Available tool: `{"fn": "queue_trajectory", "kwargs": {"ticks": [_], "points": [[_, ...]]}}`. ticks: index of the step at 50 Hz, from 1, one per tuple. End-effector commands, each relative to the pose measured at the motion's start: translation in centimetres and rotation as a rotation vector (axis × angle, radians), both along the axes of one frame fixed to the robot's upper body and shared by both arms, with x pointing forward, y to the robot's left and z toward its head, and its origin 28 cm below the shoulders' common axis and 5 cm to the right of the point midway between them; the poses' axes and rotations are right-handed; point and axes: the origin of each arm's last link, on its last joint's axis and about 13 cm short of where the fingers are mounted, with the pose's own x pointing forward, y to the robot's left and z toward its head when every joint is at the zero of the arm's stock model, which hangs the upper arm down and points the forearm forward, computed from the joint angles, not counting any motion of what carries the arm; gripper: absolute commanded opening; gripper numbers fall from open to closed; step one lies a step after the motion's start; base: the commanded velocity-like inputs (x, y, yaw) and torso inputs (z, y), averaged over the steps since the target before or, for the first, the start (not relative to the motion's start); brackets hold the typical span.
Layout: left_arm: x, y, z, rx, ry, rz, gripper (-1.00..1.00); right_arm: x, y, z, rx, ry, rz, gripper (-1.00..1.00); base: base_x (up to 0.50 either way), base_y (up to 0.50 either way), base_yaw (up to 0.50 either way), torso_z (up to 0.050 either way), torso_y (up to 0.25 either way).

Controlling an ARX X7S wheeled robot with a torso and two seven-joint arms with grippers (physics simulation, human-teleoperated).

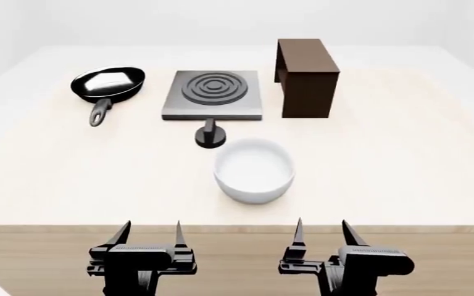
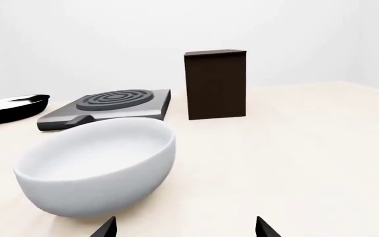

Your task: Turn on the stove.

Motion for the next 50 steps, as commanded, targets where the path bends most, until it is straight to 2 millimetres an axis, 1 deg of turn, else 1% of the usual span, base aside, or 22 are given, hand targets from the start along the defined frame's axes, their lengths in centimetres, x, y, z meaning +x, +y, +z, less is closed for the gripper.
{"fn": "queue_trajectory", "kwargs": {"ticks": [1,15,18,37,50], "points": [[0.0,0.0,0.0,-0.003,0.0,0.0,1.0,-0.05,0.06,-0.03,0.008,0.002,0.006,1.0,0.0,0.09,0.0,0.0,0.0],[0.0,0.0,0.0,-0.003,-0.001,0.0,1.0,-0.03,0.27,0.11,0.015,-0.003,0.016,1.0,0.0,0.11,0.0,0.0,0.0],[0.0,0.0,0.01,-0.003,0.0,-0.001,1.0,-0.03,0.2,-0.18,0.011,0.005,0.014,1.0,0.0,0.17,0.0,0.0,0.0],[-0.01,0.0,0.01,-0.003,0.001,-0.002,1.0,-0.05,0.44,-0.33,0.002,0.013,0.027,1.0,0.0,0.19,0.0,0.0,0.0],[-0.01,0.0,0.0,-0.003,0.001,-0.003,1.0,-0.12,0.49,-0.05,0.005,0.008,0.03,1.0,0.0,0.19,0.0,0.0,0.0]]}}
